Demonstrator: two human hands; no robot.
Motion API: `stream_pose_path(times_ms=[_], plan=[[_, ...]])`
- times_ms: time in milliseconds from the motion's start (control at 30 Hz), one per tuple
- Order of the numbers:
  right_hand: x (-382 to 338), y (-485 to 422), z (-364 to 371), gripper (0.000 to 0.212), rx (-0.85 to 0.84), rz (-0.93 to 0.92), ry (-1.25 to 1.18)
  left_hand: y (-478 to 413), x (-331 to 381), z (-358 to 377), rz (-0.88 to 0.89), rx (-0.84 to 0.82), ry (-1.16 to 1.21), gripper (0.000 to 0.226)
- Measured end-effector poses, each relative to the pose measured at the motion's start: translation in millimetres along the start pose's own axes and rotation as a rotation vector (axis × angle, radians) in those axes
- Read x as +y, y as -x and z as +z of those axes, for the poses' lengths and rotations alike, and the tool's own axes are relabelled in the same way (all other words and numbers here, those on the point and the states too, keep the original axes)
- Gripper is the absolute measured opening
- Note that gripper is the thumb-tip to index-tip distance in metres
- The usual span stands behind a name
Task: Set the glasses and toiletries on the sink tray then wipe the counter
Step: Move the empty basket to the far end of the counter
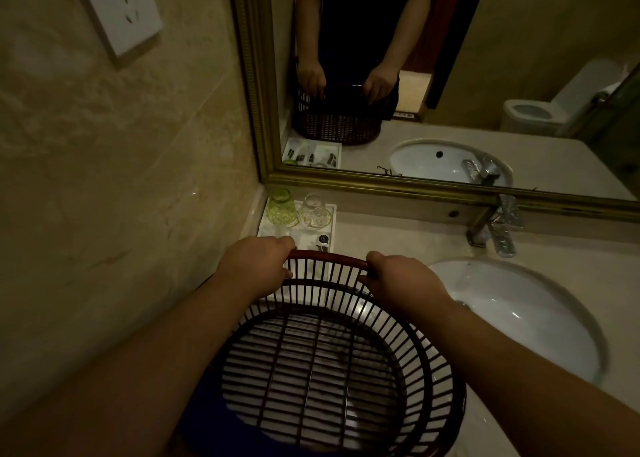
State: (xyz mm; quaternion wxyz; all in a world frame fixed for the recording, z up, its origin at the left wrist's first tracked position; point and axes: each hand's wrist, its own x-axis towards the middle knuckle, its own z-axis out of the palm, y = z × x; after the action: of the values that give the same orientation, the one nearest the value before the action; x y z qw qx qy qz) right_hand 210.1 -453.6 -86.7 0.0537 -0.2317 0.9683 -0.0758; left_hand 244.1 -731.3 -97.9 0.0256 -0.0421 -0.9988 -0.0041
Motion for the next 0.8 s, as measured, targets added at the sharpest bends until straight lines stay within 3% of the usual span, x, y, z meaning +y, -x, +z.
stream_pose_path(times_ms=[367,533,700,800], plan=[[-1,6,-7,0.026,-0.001,-0.028,-0.003,9,0,-10,0.001,-0.040,0.020,0.044],[-1,12,-8,0.026,-0.031,-0.076,0.004,40,-3,-19,-0.210,-0.157,0.130,0.037],[0,12,-11,0.027,-0.061,-0.095,-0.018,83,-11,-26,-0.392,-0.106,0.187,0.045],[1,11,-12,0.026,-0.065,-0.094,-0.025,105,-16,-30,-0.482,-0.157,0.151,0.039]])
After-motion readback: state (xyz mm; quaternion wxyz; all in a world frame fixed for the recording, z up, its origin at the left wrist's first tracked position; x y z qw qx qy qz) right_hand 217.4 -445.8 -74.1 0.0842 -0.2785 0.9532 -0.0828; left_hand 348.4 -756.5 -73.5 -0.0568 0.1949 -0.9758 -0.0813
